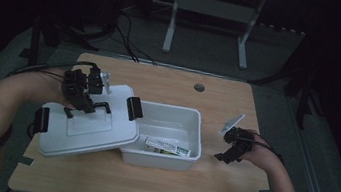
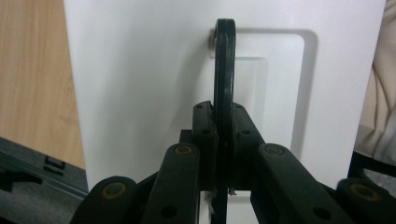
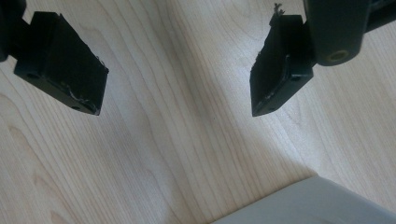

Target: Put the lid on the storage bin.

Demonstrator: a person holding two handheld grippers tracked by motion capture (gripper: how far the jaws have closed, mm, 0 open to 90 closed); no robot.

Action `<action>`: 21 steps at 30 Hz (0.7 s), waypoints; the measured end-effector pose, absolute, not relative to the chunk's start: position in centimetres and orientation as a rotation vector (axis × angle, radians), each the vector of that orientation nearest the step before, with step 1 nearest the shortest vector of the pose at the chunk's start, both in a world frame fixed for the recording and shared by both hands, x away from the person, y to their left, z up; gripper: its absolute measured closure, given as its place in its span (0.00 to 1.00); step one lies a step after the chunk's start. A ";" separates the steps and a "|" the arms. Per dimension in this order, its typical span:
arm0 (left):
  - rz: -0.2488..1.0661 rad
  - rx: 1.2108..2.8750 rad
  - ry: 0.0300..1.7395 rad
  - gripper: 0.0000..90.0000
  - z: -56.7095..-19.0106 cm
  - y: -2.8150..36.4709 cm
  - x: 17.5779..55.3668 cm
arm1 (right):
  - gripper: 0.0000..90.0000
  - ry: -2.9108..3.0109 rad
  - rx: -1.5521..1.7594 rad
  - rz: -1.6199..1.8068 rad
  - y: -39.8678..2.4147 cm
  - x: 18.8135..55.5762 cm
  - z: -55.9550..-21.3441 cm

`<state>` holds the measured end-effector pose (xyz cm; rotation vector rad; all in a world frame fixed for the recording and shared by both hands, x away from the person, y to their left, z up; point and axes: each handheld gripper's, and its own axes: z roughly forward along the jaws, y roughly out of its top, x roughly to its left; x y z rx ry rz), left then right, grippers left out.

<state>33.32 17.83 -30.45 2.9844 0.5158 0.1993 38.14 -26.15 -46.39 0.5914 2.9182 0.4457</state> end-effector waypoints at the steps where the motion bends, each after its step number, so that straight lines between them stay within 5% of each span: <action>1: 0.192 2.985 0.509 0.93 -30.4 17.5 33.5 | 0.21 2.918 0.590 0.446 -26.1 38.1 -46.3; 21: 0.211 2.984 0.330 0.93 -30.5 10.4 35.6 | 0.21 2.917 0.586 0.455 -26.3 38.0 -46.1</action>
